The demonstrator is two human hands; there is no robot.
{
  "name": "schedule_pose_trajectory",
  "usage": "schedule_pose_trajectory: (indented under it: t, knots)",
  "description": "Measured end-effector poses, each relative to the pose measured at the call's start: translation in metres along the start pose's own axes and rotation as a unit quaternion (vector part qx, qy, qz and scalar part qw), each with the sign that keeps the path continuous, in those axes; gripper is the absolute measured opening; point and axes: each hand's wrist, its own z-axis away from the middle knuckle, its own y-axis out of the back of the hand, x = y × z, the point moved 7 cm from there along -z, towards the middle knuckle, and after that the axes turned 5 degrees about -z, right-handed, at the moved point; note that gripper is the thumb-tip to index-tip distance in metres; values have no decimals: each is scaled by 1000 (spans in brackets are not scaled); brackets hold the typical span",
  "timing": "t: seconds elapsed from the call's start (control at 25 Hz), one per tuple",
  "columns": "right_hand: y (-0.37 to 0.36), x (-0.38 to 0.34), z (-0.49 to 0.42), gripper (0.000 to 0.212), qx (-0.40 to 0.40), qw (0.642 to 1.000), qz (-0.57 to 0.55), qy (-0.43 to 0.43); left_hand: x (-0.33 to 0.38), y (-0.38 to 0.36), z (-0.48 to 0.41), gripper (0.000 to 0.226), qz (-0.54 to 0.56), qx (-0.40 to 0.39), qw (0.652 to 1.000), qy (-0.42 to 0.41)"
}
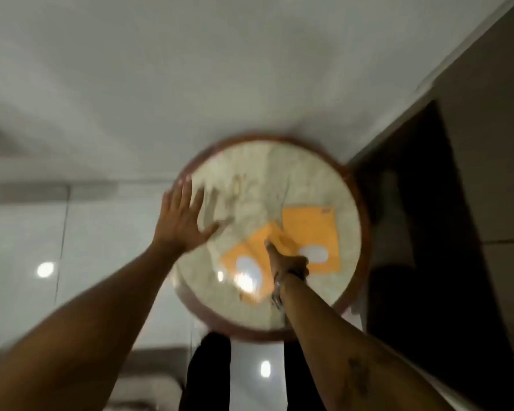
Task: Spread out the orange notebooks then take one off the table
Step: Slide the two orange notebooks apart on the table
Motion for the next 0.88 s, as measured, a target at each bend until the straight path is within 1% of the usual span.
schedule_pose_trajectory:
  t: [0.04,0.08,0.12,0.16,0.24,0.32,0.4,0.48,0.52,0.6,0.64,0.72,0.76,0.8,0.88]
  knots:
    - [-20,18,-14,129,9,998,-26,-47,-1,-35,-11,113,-4,-35,999,9]
    - [-35,27,-30,131,50,994,-46,-85,-2,-59,-30,111,-6,-44,999,13]
    - [-50,45,-39,134,61,990,-51,-119,1,-86,-40,110,-14,-56,998,15]
    - [-59,52,-46,137,65,988,-67,-124,6,-99,-48,110,-4,-56,998,18]
    - [-66,61,-53,136,115,985,-90,-89,13,-128,-47,111,32,-11,999,20]
    - [-71,64,-64,124,151,976,-141,-64,11,-148,-45,110,31,51,998,20]
    - [-75,62,-66,105,155,968,-192,-44,9,-149,-47,111,33,66,997,31]
    - [-68,56,-56,78,131,955,-264,13,10,-144,-48,113,37,73,996,40]
    - [-57,48,-49,63,128,950,-282,43,11,-143,-48,113,35,82,995,36]
    - [-33,16,-41,39,122,944,-276,136,9,-142,-48,112,40,84,995,36]
    - [-19,-10,-38,34,112,938,-259,200,10,-145,-45,111,38,87,995,38]
    - [0,-68,-41,38,93,921,-207,316,9,-146,-46,110,33,87,995,39]
    - [4,-99,-47,41,82,912,-184,357,9,-147,-47,110,31,86,995,42]
    - [0,-128,-57,42,62,907,-163,384,9,-148,-48,110,27,88,995,43]
    - [-22,-180,-82,48,17,906,-128,403,8,-149,-47,110,22,89,995,46]
